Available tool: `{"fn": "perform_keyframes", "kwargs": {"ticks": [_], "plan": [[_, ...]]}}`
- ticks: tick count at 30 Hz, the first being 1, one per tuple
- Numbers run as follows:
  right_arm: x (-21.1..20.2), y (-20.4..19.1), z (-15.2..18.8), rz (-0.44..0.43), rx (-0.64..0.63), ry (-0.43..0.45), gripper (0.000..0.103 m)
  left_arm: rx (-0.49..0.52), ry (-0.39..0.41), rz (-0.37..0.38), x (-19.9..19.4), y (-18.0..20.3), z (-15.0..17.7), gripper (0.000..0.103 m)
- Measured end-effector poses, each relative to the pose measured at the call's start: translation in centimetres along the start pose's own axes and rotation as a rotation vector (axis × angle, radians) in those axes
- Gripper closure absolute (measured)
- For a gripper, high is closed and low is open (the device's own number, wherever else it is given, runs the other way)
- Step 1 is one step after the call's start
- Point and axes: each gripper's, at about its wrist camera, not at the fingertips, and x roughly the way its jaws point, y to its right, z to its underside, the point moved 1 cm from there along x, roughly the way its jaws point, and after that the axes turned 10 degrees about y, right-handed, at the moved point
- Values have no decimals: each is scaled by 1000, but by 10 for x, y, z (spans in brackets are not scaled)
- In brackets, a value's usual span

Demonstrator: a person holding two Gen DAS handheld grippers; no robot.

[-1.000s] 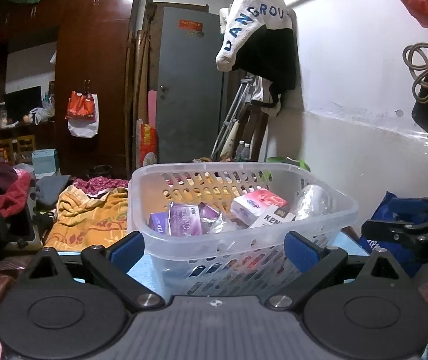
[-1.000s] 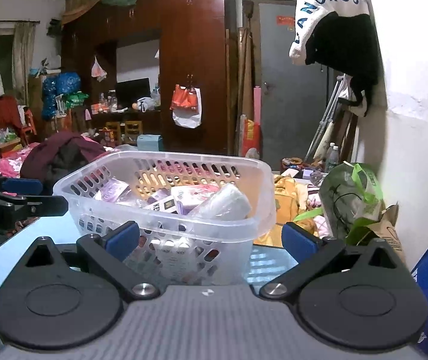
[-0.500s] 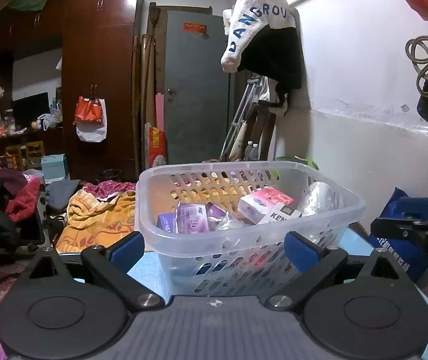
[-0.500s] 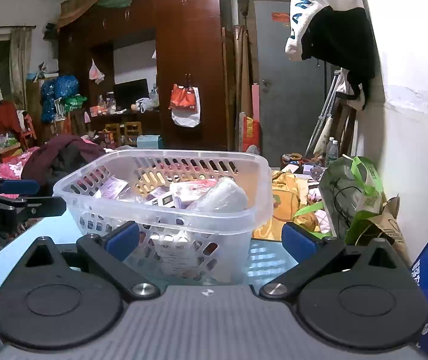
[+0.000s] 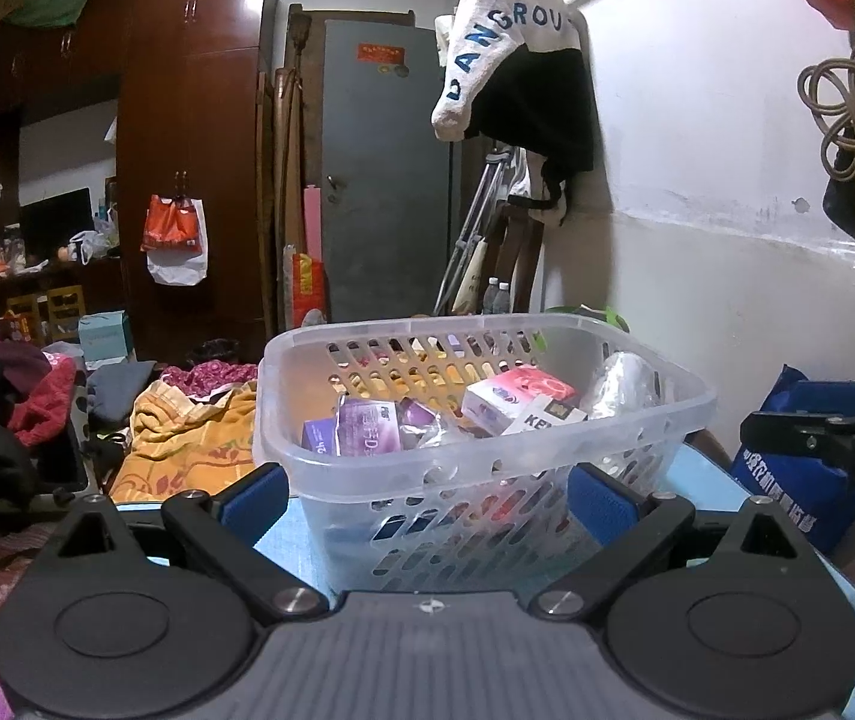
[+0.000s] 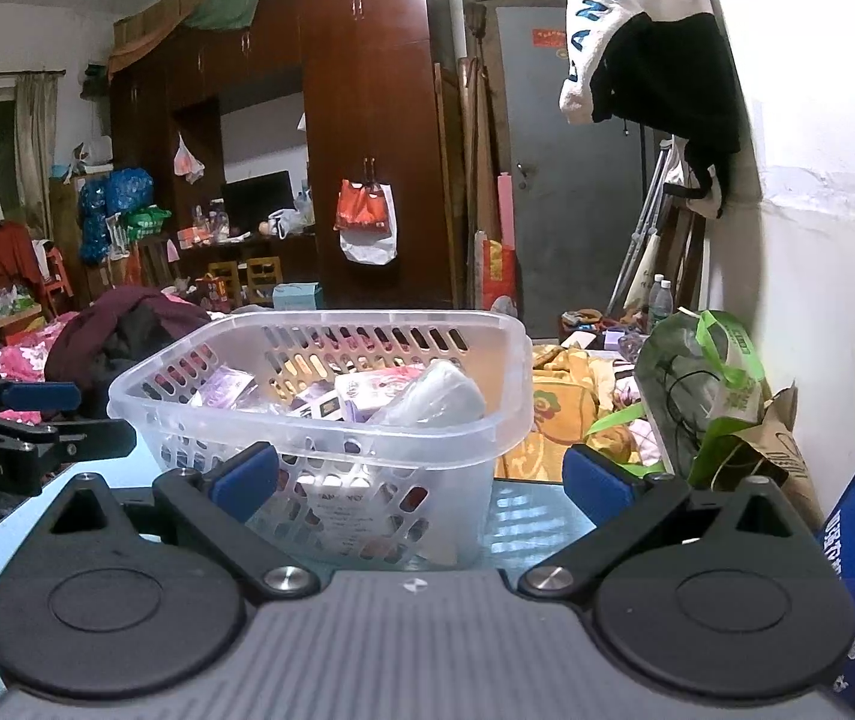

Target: Organize objects

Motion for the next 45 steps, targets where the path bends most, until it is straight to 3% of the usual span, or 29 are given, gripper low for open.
{"fn": "perform_keyframes", "kwargs": {"ticks": [45], "plan": [[2,-2,1,0,-18,8,0,3,-9,-8,3,4,1,2]]}}
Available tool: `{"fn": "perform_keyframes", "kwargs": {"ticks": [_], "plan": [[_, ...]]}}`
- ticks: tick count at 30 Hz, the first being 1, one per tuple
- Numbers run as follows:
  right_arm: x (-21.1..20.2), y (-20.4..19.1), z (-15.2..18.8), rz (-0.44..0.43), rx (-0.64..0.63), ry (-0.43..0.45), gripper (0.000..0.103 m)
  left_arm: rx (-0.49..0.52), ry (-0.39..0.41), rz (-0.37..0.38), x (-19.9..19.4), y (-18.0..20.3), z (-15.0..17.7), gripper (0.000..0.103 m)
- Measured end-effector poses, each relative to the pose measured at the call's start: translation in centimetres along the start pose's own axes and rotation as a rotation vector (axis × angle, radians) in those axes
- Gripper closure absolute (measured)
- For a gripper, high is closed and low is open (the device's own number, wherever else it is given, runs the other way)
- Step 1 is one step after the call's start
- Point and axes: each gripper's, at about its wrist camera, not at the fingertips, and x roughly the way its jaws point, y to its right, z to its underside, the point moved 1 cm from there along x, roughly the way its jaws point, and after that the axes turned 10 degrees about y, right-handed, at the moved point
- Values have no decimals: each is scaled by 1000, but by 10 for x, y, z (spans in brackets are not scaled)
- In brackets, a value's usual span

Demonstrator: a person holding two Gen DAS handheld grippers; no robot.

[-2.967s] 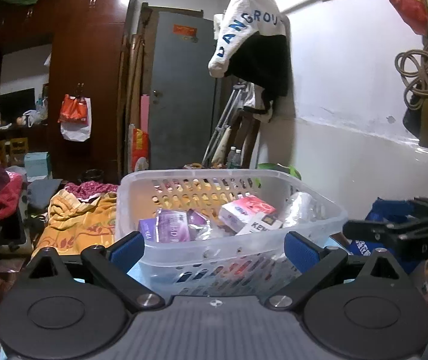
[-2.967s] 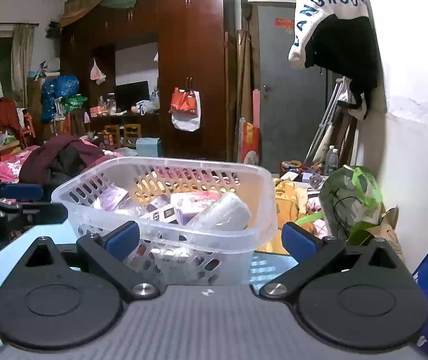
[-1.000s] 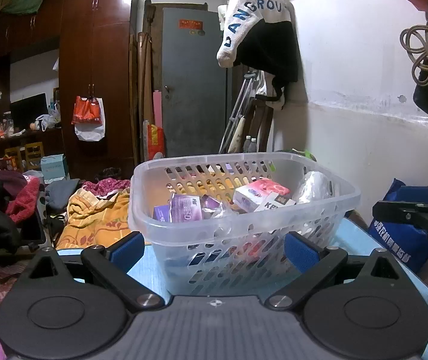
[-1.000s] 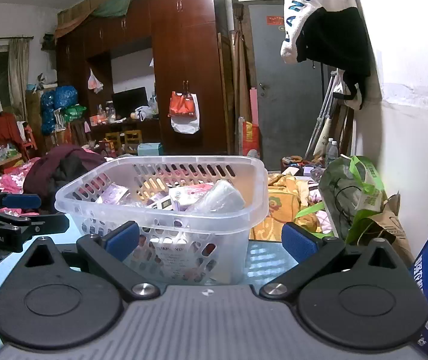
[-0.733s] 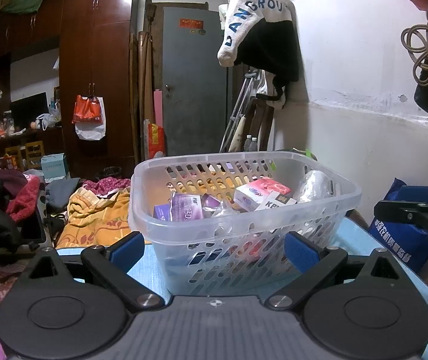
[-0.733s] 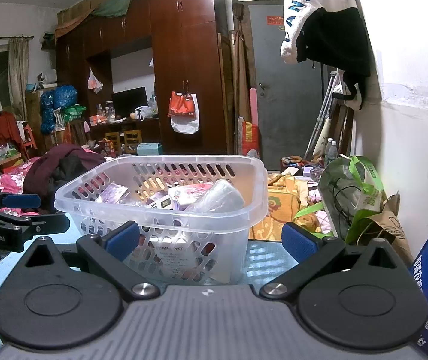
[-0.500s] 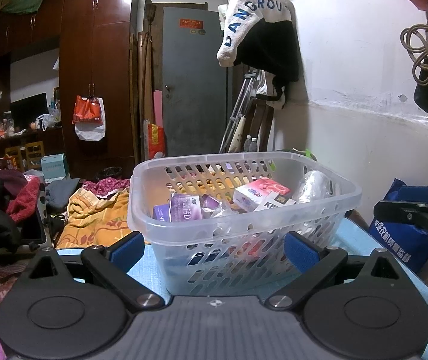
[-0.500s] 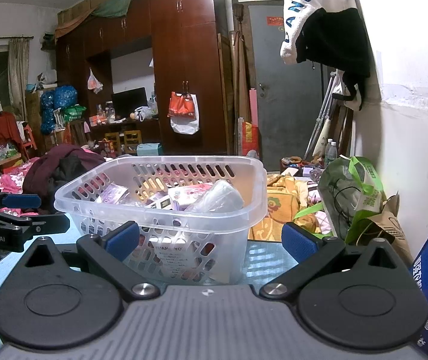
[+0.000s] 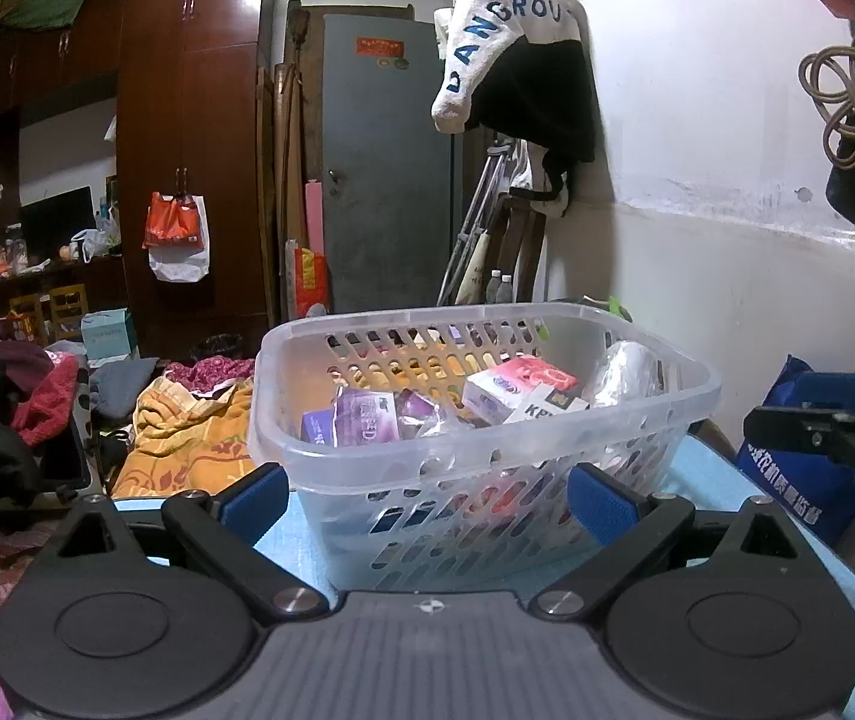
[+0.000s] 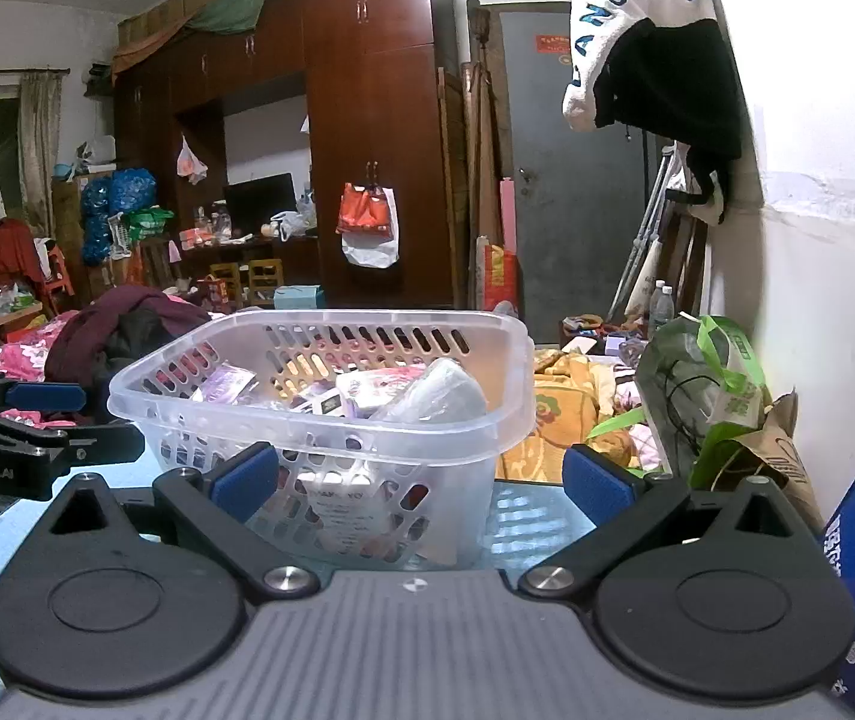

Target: Organize objects

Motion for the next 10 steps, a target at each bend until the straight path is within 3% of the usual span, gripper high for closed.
{"fn": "perform_keyframes", "kwargs": {"ticks": [10], "plan": [[4,-7,-5,-11,-21,11,0,22,37,-29,0,8,-14,2]]}}
